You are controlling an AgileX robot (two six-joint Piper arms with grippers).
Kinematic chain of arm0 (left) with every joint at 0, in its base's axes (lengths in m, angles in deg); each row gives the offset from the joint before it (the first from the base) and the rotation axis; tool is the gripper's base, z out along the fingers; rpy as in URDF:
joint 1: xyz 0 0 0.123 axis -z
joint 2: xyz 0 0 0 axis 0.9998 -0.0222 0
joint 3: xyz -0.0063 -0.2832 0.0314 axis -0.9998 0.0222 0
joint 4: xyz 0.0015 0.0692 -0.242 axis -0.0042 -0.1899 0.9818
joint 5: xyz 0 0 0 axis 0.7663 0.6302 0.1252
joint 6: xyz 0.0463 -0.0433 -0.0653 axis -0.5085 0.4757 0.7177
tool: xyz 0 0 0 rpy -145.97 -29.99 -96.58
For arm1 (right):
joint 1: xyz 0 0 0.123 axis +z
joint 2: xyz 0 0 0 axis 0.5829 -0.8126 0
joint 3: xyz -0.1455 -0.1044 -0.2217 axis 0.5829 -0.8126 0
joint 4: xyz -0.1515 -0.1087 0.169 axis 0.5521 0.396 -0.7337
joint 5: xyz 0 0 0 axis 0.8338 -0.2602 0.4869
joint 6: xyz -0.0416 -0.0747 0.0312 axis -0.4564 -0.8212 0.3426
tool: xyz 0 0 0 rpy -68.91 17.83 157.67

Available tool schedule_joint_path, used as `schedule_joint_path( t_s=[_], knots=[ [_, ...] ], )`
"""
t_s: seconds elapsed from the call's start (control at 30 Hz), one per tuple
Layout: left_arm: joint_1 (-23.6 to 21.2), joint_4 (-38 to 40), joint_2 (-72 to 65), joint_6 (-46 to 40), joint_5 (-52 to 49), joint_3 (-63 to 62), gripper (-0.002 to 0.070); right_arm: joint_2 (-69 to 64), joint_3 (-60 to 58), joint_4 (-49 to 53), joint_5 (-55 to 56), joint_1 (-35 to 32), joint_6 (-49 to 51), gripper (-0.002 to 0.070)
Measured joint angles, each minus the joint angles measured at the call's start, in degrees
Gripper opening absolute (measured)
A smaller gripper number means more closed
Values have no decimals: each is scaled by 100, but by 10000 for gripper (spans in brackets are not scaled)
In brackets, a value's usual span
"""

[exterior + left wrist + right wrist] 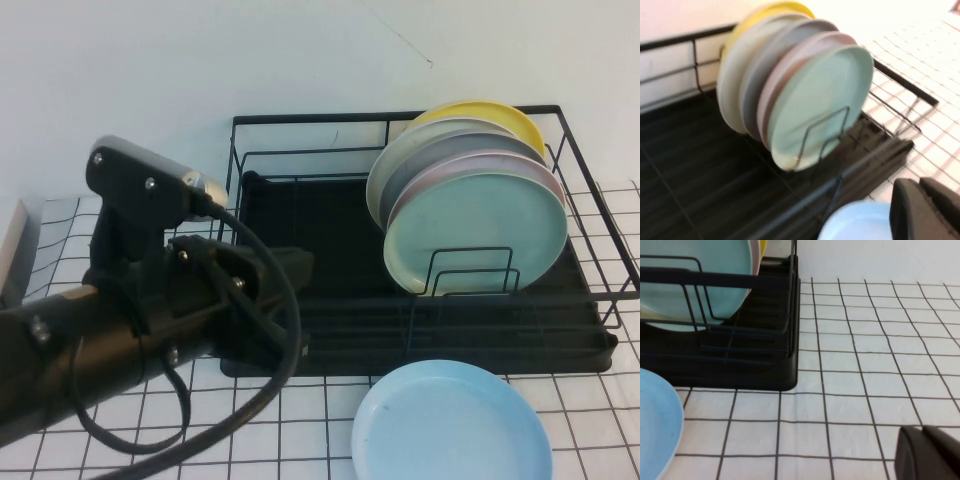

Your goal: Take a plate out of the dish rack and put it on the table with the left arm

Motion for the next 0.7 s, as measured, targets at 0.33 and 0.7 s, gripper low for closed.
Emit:
schedule_joint_path(
  t_s=[0.33,0.7],
  knots=[
    [-41,444,184,-818,844,173,-1,0,0,0,0,0,0,-3],
    [-1342,638,2728,-2139,882,1876,-1,0,0,0,0,0,0,-3]
  ],
)
